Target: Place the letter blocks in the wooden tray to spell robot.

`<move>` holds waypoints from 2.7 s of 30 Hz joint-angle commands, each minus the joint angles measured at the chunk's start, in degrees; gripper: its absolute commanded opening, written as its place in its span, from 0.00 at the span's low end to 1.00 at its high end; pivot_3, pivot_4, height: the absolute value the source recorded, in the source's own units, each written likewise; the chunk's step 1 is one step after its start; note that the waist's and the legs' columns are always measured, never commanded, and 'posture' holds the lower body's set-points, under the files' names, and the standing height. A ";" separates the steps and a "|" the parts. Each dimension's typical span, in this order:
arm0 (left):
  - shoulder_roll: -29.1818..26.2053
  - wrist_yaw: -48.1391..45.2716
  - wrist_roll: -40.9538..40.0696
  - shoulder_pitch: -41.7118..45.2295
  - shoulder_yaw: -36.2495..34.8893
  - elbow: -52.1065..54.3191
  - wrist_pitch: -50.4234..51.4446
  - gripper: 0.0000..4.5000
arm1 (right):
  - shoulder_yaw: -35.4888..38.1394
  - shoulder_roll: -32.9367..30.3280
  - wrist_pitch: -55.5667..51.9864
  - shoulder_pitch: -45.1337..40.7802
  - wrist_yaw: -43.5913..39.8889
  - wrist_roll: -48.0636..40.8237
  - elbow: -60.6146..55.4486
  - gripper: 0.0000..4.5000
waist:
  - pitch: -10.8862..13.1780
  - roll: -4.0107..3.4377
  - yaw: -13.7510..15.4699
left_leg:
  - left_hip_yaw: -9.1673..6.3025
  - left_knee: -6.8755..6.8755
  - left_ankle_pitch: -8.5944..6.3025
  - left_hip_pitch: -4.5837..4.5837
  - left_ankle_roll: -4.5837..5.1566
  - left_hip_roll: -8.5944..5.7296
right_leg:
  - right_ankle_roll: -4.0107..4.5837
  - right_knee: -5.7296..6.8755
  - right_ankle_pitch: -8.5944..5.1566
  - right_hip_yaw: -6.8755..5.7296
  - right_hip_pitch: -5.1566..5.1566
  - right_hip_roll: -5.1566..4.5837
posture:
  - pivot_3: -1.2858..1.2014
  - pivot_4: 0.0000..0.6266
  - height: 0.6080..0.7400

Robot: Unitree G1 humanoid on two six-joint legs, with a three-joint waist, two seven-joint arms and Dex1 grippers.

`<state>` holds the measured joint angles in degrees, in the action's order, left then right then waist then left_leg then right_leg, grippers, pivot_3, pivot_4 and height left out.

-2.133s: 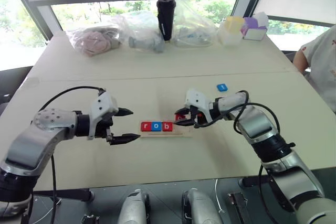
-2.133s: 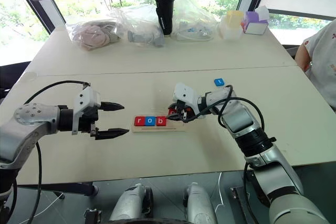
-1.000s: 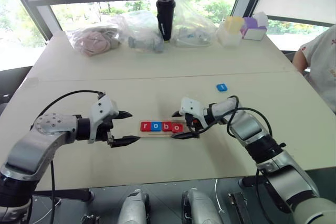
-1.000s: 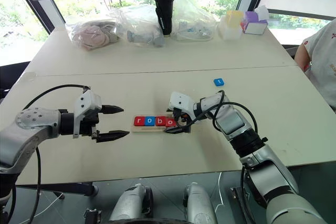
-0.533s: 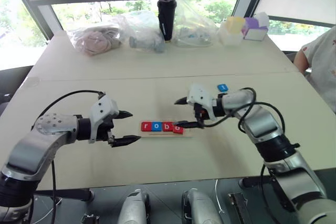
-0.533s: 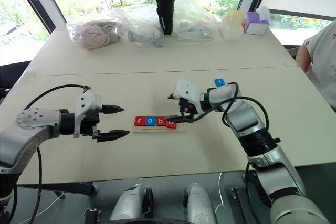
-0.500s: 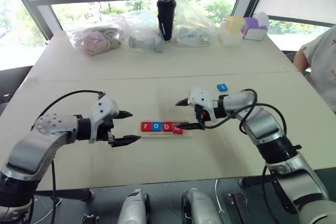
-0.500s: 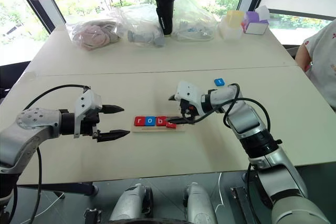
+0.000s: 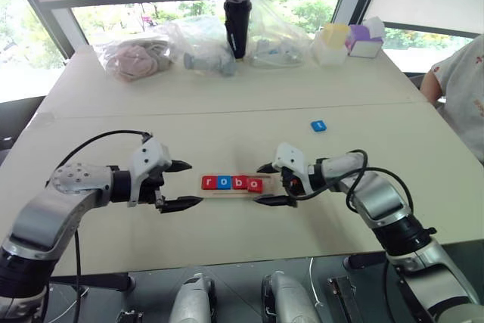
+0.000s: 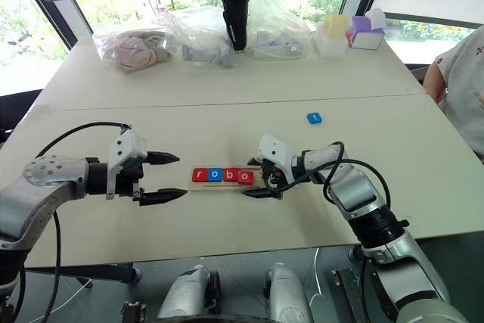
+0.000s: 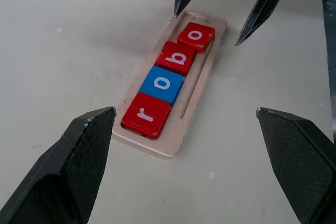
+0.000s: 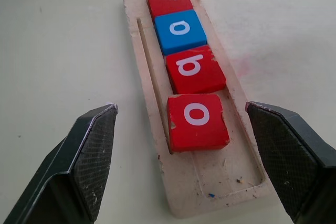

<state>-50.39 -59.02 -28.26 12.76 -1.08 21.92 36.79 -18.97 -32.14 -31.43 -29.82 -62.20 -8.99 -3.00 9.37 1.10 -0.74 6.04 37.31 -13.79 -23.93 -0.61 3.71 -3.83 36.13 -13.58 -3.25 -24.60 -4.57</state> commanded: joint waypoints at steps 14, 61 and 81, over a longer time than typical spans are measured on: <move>-0.18 0.03 0.13 0.78 -0.55 0.42 -0.83 1.00 | 0.18 1.07 1.17 -0.50 0.77 -0.07 1.76 0.26 | 0.00 0.00 0.02 | 0.00 -0.01 0.00 0.00 0.00 0.00 | 0.00 0.00 0.00 0.00 0.00 0.01 | 0.52 0.24 1.00; 0.31 1.04 -0.30 0.63 -0.77 0.58 -0.57 1.00 | -2.44 1.54 15.49 -4.03 -1.79 6.92 9.57 0.58 | 0.00 0.00 0.00 | 0.01 0.01 0.00 0.00 0.00 -0.01 | -0.01 0.01 0.00 0.00 0.01 0.01 | 0.52 0.24 1.00; 1.09 0.69 0.07 1.04 -0.04 0.20 -0.71 1.00 | 14.17 3.62 13.17 -9.92 4.06 -5.23 5.27 1.00 | 0.00 0.00 0.06 | 0.01 -0.04 0.00 -0.01 0.00 -0.01 | -0.07 0.00 0.04 -0.01 0.01 0.01 | 0.52 0.24 1.00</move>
<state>-49.24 -58.34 -28.03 13.23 -0.81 21.32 36.78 -7.13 -28.14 -18.69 -39.31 -58.87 -12.72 4.13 9.38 1.09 -0.68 6.06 37.27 -13.79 -23.94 -0.62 3.71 -3.90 36.13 -13.54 -3.26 -24.59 -4.56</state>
